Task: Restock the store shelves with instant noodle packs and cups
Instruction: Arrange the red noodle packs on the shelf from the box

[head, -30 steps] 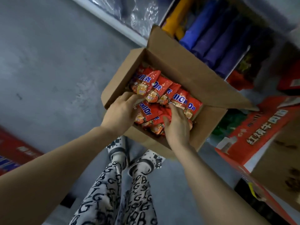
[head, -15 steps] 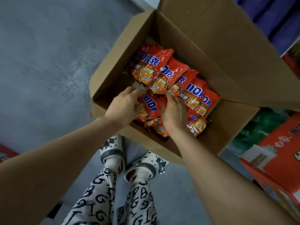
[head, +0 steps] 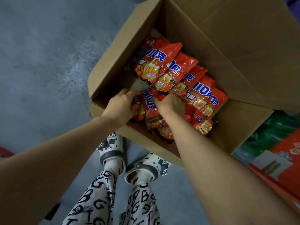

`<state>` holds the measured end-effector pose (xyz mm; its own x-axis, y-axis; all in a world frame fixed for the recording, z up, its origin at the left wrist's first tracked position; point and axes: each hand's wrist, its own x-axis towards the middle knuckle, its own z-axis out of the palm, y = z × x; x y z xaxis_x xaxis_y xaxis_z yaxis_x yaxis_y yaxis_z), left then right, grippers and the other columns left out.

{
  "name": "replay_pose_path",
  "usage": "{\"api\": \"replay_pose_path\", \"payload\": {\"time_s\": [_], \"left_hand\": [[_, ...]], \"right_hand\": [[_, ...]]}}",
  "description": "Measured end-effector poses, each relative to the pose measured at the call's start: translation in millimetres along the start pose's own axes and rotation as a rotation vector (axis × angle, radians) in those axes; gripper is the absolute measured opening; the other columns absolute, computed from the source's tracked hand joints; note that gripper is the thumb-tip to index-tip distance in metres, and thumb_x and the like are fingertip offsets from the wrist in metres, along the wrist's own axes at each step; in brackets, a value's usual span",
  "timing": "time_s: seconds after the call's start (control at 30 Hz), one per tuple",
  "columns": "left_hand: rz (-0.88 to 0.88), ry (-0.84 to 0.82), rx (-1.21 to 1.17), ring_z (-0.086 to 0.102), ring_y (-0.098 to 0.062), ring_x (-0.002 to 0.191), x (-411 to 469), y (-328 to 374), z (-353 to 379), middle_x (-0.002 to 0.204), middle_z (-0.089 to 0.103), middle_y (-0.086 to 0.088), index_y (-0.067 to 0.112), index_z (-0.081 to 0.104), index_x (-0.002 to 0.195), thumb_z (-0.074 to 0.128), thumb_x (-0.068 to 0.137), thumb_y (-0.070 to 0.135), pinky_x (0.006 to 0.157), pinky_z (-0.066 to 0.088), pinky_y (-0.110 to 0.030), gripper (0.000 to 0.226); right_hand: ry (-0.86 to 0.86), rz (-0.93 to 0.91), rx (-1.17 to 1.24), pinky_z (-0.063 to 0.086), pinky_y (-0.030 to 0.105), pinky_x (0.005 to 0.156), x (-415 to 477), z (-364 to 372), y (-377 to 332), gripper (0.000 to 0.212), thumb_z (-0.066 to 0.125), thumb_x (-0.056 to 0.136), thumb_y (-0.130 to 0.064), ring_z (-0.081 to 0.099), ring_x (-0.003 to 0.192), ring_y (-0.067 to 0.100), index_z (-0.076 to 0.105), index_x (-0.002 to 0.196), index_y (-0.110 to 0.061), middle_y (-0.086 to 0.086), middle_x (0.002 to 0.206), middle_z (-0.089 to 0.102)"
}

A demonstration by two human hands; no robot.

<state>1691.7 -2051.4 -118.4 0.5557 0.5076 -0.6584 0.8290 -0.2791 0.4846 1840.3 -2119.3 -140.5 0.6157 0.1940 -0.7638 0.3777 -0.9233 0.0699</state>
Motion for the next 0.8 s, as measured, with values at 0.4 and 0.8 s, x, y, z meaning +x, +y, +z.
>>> {"api": "replay_pose_path", "payload": {"time_s": [0.4, 0.8], "left_hand": [[0.046, -0.063, -0.166, 0.047, -0.024, 0.127, -20, 33, -36, 0.144, 0.042, -0.003, 0.036, 0.038, 0.144, 0.062, 0.093, 0.028, 0.101, 0.044, -0.038, 0.057], [0.079, -0.386, -0.688, 0.058, -0.015, 0.117, -46, 84, -78, 0.138, 0.042, 0.008, 0.059, 0.025, 0.142, 0.075, 0.070, 0.042, 0.086, 0.059, -0.040, 0.088]], "right_hand": [[-0.230, 0.140, 0.747, 0.059, 0.038, 0.076, -49, -66, 56, 0.059, 0.085, 0.077, -0.027, 0.068, 0.091, 0.022, 0.054, 0.128, -0.021, 0.003, 0.114, 0.064], [-0.540, -0.014, 1.030, 0.055, 0.047, 0.094, -77, -156, 92, 0.040, 0.079, 0.078, -0.018, 0.071, 0.096, 0.021, 0.057, 0.108, -0.030, 0.002, 0.107, 0.069]]}}
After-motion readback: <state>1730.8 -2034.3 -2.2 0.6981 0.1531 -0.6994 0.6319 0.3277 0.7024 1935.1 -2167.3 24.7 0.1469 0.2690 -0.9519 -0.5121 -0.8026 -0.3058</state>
